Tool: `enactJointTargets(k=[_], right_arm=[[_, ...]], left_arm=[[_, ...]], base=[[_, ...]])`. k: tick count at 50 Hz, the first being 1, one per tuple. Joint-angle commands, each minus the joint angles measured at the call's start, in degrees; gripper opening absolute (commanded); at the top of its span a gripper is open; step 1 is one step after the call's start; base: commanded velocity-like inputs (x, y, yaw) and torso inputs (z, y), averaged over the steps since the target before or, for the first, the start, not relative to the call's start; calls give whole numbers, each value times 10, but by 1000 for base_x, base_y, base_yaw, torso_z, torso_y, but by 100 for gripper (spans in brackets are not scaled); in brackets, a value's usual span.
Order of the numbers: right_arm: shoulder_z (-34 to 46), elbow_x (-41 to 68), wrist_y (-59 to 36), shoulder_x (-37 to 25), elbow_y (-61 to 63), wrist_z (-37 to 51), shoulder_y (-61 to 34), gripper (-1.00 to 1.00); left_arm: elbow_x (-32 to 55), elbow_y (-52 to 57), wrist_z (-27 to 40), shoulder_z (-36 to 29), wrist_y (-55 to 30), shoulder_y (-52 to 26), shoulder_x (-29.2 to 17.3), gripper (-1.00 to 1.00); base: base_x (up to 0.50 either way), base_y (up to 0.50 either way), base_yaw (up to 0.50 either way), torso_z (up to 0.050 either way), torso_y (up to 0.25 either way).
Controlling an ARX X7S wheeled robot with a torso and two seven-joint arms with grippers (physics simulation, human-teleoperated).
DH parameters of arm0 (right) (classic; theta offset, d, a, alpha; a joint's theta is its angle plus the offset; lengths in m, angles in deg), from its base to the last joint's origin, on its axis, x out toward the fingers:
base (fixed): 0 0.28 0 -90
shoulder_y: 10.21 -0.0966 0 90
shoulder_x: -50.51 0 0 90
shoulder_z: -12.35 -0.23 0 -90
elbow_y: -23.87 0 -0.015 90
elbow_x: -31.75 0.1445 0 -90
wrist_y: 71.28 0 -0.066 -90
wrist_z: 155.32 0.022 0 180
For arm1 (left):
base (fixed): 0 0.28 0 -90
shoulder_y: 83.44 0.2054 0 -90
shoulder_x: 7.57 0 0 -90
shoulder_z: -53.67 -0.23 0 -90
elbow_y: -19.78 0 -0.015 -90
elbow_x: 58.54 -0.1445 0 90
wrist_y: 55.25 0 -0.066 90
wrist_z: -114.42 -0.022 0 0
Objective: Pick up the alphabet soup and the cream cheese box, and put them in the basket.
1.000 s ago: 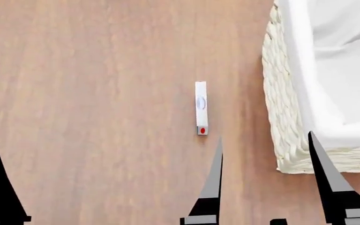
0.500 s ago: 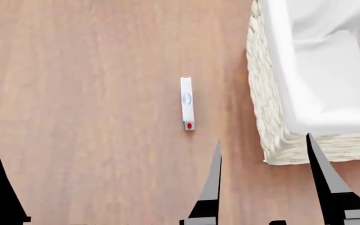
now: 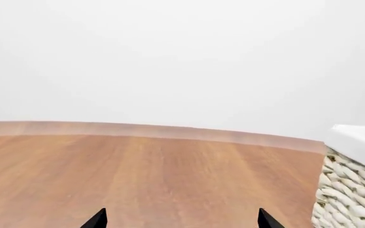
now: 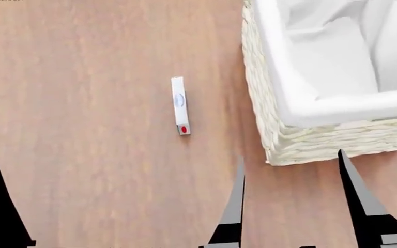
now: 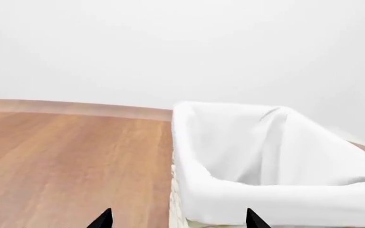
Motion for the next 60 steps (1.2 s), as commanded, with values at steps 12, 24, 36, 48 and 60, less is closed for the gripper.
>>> enactJointTargets(k=[12, 24, 36, 48, 60], right_arm=[[7, 6, -10, -6, 3, 6, -7, 100], [11, 9, -10, -8, 1, 8, -9, 100], [12, 12, -8, -11, -3, 11, -9, 100], [16, 13, -8, -14, -2, 14, -11, 100], [16, 17, -2, -17, -6, 15, -10, 100]], left_arm=[[3, 0, 6, 0, 2, 1, -5, 100], [4, -3, 7, -2, 4, 1, -6, 100], [5, -7, 9, -3, 7, 0, -7, 100], [6, -5, 11, -4, 8, 2, -10, 100], [4, -6, 14, -8, 7, -1, -11, 100]], base=[[0, 0, -259, 0, 0], [0, 0, -264, 0, 0], [0, 0, -264, 0, 0], [0, 0, -264, 0, 0], [0, 0, -264, 0, 0]])
